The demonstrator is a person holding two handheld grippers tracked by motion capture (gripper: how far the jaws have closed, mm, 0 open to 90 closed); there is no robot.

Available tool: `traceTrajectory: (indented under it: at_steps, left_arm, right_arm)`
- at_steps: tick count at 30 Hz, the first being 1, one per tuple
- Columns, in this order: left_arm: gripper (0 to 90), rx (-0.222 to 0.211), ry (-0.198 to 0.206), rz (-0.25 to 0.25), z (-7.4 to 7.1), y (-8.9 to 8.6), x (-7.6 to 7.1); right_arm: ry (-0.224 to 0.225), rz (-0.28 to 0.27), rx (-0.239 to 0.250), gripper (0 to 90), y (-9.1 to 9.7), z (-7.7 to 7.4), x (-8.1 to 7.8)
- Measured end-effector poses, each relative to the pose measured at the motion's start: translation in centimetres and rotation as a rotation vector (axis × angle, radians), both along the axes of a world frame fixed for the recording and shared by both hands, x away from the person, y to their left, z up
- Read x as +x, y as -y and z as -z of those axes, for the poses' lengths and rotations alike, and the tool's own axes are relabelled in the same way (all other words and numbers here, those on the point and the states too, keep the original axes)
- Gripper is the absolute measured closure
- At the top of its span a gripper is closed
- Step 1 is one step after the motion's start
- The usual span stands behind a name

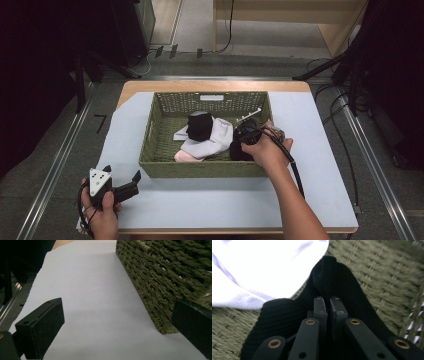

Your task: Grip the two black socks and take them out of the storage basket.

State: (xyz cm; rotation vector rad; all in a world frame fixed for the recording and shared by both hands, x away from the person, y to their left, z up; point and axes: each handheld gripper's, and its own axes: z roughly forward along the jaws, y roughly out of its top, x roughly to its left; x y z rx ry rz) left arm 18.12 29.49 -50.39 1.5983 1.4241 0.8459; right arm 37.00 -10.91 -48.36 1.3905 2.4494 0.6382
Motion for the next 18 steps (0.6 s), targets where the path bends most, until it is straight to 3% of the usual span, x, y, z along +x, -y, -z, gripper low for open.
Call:
traceTrajectory:
  at_steps: [7, 8, 9, 12, 14, 15, 16, 17, 18]
  left_arm:
    - [0.0, -0.006, 0.004, 0.0, 0.0, 0.0, 0.0]
    - [0.0, -0.005, 0.002, 0.001, 0.0, 0.0, 0.0]
    - [0.0, -0.001, 0.0, 0.003, 0.0, 0.0, 0.0]
    - [0.0, 0.004, -0.004, 0.006, 0.0, 0.0, 0.0]
    - [0.0, 0.004, -0.006, 0.005, 0.0, 0.0, 0.1]
    - [0.0, 0.001, -0.007, 0.006, 0.0, 0.0, 0.1]
    - [0.0, 0.001, -0.007, 0.006, 0.0, 0.0, 0.1]
    - [0.0, 0.0, -0.007, 0.005, 0.0, 0.0, 0.1]
    - [0.0, 0.0, -0.006, 0.005, 0.0, 0.0, 0.1]
  right_arm:
    - [0.164, 0.017, 0.07, 87.2, 0.6, -1.7, -0.6]
    - [0.164, 0.017, 0.07, 87.2, 0.6, -1.7, -0.6]
    - [0.22, 0.023, 0.098, 87.2, 1.0, -2.2, -0.8]
    - [0.249, 0.013, 0.127, 87.2, 1.1, -2.5, -1.1]
    - [0.277, 0.009, 0.17, 87.2, 1.5, -2.8, -1.4]
    - [0.308, 0.031, 0.233, 87.3, 1.9, -3.2, -1.7]
    - [0.308, 0.031, 0.233, 87.3, 1.9, -3.2, -1.7]
    - [0.324, 0.032, 0.271, 87.3, 2.2, -3.5, -1.8]
    - [0.377, 0.025, 0.323, 87.4, 2.6, -4.0, -2.2]
